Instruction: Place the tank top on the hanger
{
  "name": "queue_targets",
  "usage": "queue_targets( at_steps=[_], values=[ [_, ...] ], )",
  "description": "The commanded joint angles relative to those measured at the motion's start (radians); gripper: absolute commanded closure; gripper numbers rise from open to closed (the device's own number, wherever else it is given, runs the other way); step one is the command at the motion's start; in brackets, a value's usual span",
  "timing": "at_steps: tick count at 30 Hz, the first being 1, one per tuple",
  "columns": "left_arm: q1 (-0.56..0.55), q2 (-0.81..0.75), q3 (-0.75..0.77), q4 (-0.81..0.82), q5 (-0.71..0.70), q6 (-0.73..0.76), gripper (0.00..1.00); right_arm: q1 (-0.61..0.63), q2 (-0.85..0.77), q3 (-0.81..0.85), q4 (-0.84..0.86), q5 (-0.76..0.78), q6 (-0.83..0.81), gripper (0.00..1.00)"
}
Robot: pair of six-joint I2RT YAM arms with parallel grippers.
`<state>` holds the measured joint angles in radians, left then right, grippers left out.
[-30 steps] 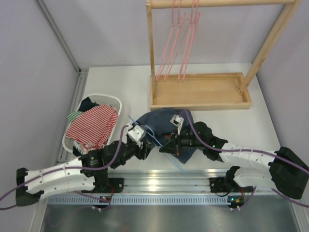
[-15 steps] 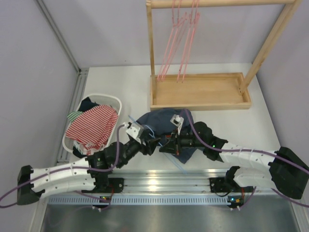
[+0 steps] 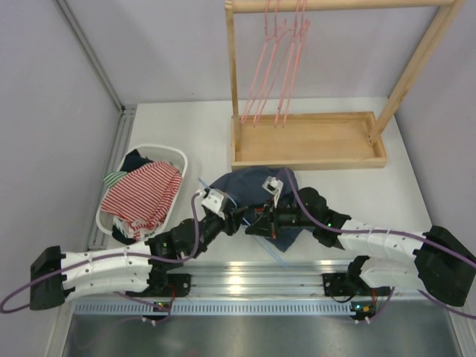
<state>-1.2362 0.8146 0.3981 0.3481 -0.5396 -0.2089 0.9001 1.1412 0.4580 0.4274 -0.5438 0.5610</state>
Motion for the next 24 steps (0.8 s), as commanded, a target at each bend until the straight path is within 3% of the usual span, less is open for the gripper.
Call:
queue_targets(
  at_steps=[1,3,4,5,9,11,14,17,24],
  values=[
    [-0.002,-0.031,-0.013,0.132,-0.042,0.028,0.55,-0.001,0.005,0.03,0.067,-0.007,-0.018,1.0],
    [-0.002,-0.029,-0.008,0.12,-0.045,0.034,0.77,-0.003,0.005,0.028,0.065,0.001,-0.018,1.0],
    [-0.002,-0.028,-0.001,0.114,-0.049,0.032,0.93,-0.001,0.003,0.028,0.065,0.004,-0.018,1.0],
    [-0.002,-0.023,0.002,0.108,-0.056,0.028,1.0,-0.001,0.003,0.028,0.062,0.013,-0.018,1.0],
    [-0.002,-0.022,0.018,0.085,-0.06,0.023,1.0,0.0,-0.001,0.05,-0.01,0.07,-0.019,1.0],
    [-0.002,-0.017,0.03,0.068,-0.114,0.019,1.0,0.003,-0.011,0.08,-0.102,0.134,-0.033,0.91],
    [-0.003,-0.008,0.034,0.065,-0.174,0.031,1.0,0.01,-0.055,0.11,-0.224,0.255,-0.039,0.56],
    [-0.002,0.008,0.045,0.058,-0.226,0.039,1.0,0.01,-0.119,0.151,-0.404,0.41,-0.024,0.41],
    [-0.002,0.037,0.059,0.074,-0.338,0.036,1.0,0.008,-0.253,0.251,-0.856,0.778,0.13,0.38]
  ],
)
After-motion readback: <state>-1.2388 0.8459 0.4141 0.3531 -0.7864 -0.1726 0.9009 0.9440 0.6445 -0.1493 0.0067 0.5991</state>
